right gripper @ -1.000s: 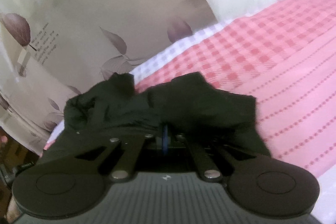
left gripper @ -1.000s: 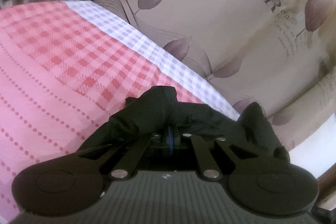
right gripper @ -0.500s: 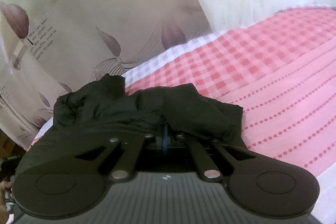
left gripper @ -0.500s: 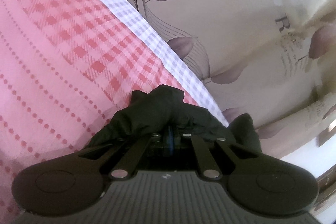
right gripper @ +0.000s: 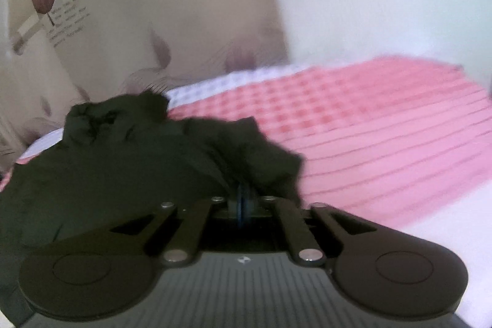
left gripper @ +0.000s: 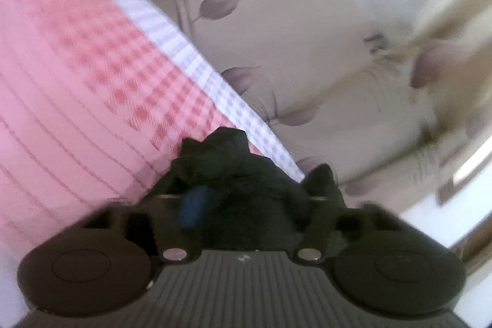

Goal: Fold large clothes

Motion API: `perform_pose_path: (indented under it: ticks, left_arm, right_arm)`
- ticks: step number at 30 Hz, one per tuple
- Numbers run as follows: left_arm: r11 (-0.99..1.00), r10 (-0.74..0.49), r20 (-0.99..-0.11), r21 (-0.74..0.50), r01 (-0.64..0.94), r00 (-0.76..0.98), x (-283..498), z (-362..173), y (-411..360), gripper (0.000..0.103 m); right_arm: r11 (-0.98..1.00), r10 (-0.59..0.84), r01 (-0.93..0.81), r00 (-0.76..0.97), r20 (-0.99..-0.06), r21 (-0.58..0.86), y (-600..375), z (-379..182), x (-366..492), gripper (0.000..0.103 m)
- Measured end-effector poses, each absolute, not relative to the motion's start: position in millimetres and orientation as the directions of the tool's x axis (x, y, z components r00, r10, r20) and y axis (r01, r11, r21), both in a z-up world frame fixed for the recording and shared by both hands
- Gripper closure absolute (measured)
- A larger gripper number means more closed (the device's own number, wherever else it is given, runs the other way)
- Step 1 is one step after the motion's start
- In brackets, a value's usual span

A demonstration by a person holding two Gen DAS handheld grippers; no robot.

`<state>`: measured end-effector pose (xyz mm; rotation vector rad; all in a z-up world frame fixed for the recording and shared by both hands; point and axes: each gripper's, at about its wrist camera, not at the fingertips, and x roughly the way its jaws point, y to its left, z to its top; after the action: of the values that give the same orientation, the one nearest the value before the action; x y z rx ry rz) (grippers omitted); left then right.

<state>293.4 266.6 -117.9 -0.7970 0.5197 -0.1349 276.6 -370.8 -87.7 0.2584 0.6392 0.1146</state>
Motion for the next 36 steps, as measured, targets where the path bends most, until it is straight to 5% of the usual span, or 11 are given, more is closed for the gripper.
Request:
perform_pose_path:
  ticks: [3, 5, 7, 8, 19, 28, 36]
  left_arm:
    - [0.738, -0.345, -0.387, -0.675, -0.007, 0.855, 272, -98, 281, 0.015]
    - [0.761, -0.352, -0.400, -0.649, 0.010, 0.847, 261, -89, 292, 0.005]
    - [0.795, -0.340, -0.418, -0.606, 0.020, 0.842, 252, -83, 301, 0.001]
    - [0.802, -0.346, -0.426, -0.597, 0.027, 0.836, 249, -83, 305, 0.001]
    - [0.774, -0.511, -0.458, -0.612, 0.159, 0.727, 275, -113, 304, 0.002]
    - [0.654, -0.634, -0.352, -0.720, 0.233, 0.689, 307, -138, 326, 0.008]
    - [0.536, -0.819, -0.364, -0.761, 0.365, 0.443, 346, -143, 317, 0.030]
  right_arm:
    - [0.962, 0.188, -0.073, 0.878, -0.441, 0.265, -369, -62, 224, 0.086]
    - [0.941, 0.247, -0.137, 0.903, -0.351, 0.309, -366, -49, 187, 0.066]
    - [0.923, 0.293, -0.190, 0.911, -0.290, 0.336, -360, -43, 156, 0.019]
    - [0.913, 0.313, -0.217, 0.915, -0.254, 0.345, -355, -43, 139, 0.015]
    - [0.846, 0.471, -0.360, 0.850, -0.236, 0.393, -299, -58, 85, 0.014]
    - [0.821, 0.531, -0.391, 0.790, -0.305, 0.416, -265, -68, 97, 0.014]
    - [0.786, 0.564, -0.390, 0.769, -0.299, 0.480, -245, -70, 107, 0.014]
